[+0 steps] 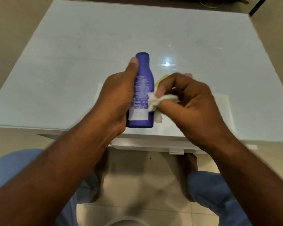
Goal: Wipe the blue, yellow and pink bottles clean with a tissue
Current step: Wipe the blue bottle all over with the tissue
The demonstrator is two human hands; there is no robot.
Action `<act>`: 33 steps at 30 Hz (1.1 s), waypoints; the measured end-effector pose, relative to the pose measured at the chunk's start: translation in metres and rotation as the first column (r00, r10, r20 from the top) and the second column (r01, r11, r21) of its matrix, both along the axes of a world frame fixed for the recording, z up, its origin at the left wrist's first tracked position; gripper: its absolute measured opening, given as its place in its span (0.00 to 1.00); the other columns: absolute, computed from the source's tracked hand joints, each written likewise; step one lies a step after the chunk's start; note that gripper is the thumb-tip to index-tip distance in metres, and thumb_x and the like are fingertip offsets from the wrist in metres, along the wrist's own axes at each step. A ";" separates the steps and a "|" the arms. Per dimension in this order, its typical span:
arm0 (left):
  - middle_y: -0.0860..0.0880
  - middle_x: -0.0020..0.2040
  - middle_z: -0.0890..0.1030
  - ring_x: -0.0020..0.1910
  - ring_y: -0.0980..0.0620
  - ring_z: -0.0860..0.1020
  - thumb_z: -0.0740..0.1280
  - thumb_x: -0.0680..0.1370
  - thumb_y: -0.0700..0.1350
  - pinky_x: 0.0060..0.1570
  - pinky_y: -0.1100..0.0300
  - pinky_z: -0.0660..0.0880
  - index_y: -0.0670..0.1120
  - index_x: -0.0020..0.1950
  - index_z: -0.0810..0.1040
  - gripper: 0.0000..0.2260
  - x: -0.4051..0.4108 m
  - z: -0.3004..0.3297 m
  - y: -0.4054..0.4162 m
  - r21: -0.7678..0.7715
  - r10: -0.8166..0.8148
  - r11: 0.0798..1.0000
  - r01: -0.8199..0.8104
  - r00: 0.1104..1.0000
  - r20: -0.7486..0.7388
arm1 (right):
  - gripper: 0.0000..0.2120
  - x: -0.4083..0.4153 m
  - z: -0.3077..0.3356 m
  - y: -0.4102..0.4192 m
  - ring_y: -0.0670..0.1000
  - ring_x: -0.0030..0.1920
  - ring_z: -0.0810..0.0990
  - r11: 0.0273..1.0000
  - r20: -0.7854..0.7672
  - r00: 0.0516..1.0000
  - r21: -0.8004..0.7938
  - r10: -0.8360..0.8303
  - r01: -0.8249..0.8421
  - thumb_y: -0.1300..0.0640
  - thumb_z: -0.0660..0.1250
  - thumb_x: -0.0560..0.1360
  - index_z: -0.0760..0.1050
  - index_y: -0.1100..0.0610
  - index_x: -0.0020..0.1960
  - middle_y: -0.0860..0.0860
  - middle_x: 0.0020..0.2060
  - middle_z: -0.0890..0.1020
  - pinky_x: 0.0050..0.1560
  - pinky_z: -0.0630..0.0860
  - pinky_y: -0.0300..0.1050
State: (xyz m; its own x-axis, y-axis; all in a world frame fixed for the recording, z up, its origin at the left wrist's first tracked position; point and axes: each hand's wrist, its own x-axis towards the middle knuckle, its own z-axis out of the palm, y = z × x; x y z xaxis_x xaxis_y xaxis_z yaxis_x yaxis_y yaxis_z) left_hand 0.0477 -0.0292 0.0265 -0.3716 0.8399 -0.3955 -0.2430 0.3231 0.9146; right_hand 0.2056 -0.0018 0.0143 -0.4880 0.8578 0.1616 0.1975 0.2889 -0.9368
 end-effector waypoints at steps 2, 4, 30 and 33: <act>0.43 0.53 0.88 0.48 0.42 0.87 0.63 0.82 0.62 0.53 0.45 0.84 0.46 0.58 0.82 0.21 -0.004 0.000 0.001 -0.014 -0.002 1.000 0.002 1.000 -0.015 | 0.09 -0.001 0.000 0.000 0.59 0.55 0.83 0.998 0.087 0.995 0.042 0.042 -0.046 0.57 0.70 0.75 0.79 0.43 0.42 0.40 0.39 0.84 0.71 0.65 0.34; 0.44 0.47 0.88 0.41 0.45 0.86 0.64 0.81 0.62 0.46 0.51 0.84 0.46 0.53 0.84 0.20 -0.002 0.001 -0.002 -0.020 -0.092 0.996 0.091 0.995 -0.035 | 0.09 0.000 0.003 0.002 0.57 0.47 0.84 0.998 -0.027 0.998 0.024 -0.049 0.049 0.62 0.71 0.75 0.80 0.48 0.43 0.43 0.38 0.85 0.59 0.77 0.43; 0.48 0.41 0.87 0.34 0.51 0.85 0.63 0.82 0.60 0.35 0.58 0.83 0.48 0.50 0.81 0.16 0.009 0.005 -0.008 -0.018 -0.063 0.998 0.065 0.996 0.065 | 0.12 -0.002 -0.005 0.002 0.47 0.43 0.84 0.975 -0.111 0.973 0.069 -0.202 0.210 0.69 0.68 0.81 0.78 0.53 0.46 0.47 0.41 0.83 0.52 0.82 0.43; 0.44 0.50 0.88 0.40 0.49 0.84 0.64 0.83 0.59 0.41 0.54 0.82 0.45 0.59 0.81 0.19 -0.006 0.004 -0.001 0.007 0.143 0.989 -0.148 0.964 0.224 | 0.13 -0.008 -0.007 -0.009 0.43 0.47 0.82 0.995 0.000 1.000 0.099 0.003 -0.003 0.70 0.70 0.77 0.79 0.52 0.44 0.44 0.40 0.83 0.55 0.76 0.27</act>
State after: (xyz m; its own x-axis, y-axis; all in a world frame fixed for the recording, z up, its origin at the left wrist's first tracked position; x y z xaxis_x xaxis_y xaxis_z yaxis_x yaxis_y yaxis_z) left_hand 0.0415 -0.0299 0.0306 -0.3956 0.7934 -0.4625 -0.4839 0.2479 0.8393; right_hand 0.1976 -0.0109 0.0071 -0.4907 0.8359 0.2458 0.1967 0.3811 -0.9034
